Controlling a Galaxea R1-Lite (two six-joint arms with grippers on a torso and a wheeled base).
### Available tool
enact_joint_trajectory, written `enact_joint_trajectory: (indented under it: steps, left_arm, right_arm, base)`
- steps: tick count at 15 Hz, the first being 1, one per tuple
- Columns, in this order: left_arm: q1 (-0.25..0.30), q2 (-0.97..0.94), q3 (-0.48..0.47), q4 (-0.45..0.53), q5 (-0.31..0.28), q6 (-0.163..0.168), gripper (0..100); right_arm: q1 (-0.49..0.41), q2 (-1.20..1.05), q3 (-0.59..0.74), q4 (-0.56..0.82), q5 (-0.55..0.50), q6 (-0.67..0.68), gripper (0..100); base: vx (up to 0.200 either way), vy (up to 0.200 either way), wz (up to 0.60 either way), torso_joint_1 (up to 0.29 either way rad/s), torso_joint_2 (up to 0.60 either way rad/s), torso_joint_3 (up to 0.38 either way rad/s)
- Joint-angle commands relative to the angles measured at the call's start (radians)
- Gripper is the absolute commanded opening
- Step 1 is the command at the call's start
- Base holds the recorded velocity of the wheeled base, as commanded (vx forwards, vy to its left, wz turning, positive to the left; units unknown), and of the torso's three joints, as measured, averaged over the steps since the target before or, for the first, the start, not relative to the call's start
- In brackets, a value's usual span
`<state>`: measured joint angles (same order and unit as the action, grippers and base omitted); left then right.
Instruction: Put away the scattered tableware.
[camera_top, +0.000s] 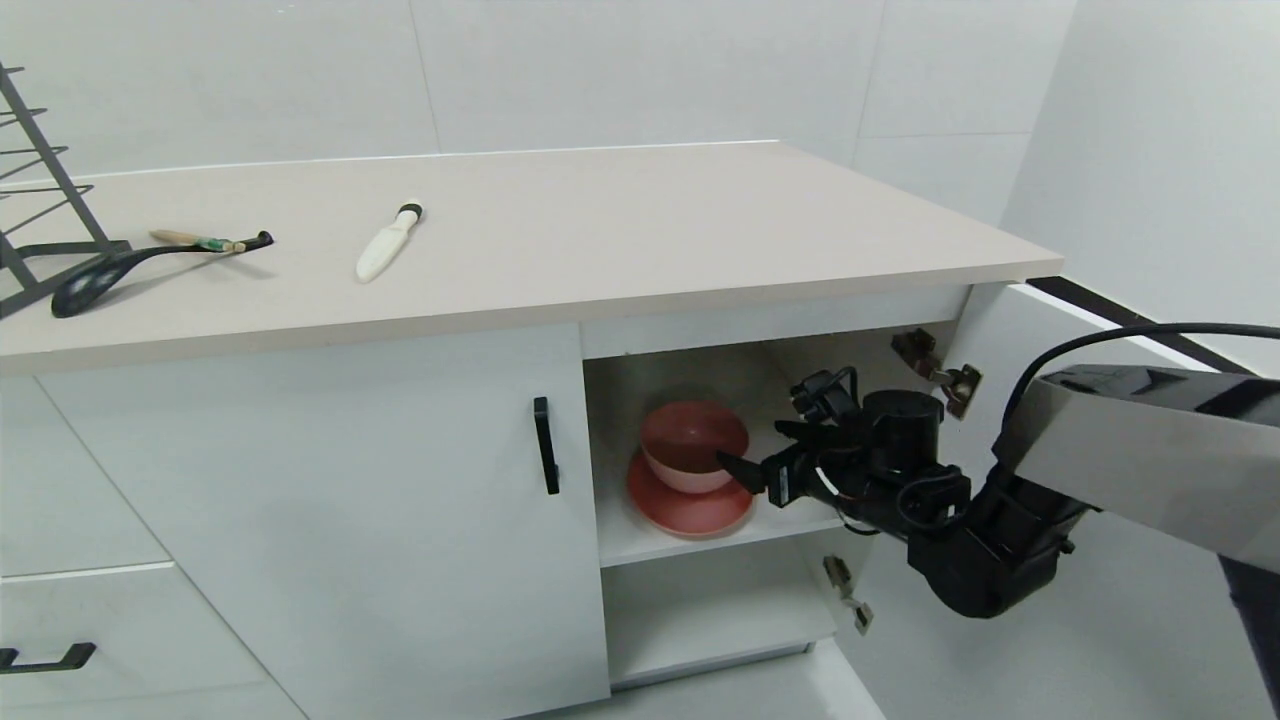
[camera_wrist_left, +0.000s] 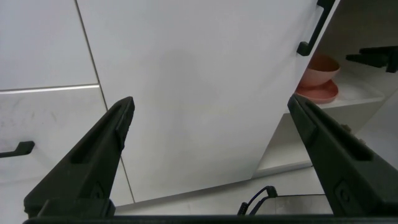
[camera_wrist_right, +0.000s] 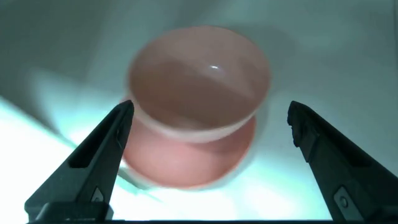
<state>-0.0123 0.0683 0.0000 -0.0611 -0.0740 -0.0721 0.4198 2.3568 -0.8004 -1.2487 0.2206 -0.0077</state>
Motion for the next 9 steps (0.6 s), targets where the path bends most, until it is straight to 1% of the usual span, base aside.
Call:
enact_joint_trajectory:
  steps: [1,3,6,8,9]
  left_arm:
    - [0.0,-0.01,0.0,0.0,-0.007,0.0,100]
    - [0.002,-0.012,0.0,0.0,-0.013,0.002,100]
    - [-0.009,-0.01,0.0,0.001,-0.018,0.008,100]
    - [-0.011,-0.01,0.0,0.003,-0.066,0.009,100]
    - [-0.011,-0.01,0.0,0.003,-0.072,0.009,100]
  right_arm:
    - [0.03,-0.039,0.191,-0.186,-0.004,-0.017,100]
    - [0.039,-0.082,0.297,-0.273,-0.006,-0.032,100]
    - [0.039,-0.218,0.397,-0.31,-0.01,-0.091,100]
    - [0.037,-0.355,0.484,-0.308,-0.01,-0.094,100]
    - [0.036,-0.393,0.506,-0.308,-0.014,-0.095,100]
  base:
    - [0.0,0.0,0.0,0.0,0.0,0.0]
    - [0.0,0.0,0.0,0.0,0.0,0.0]
    - [0.0,0.0,0.0,0.0,0.0,0.0]
    - [0.0,0.0,0.0,0.0,0.0,0.0]
    - [0.0,0.0,0.0,0.0,0.0,0.0]
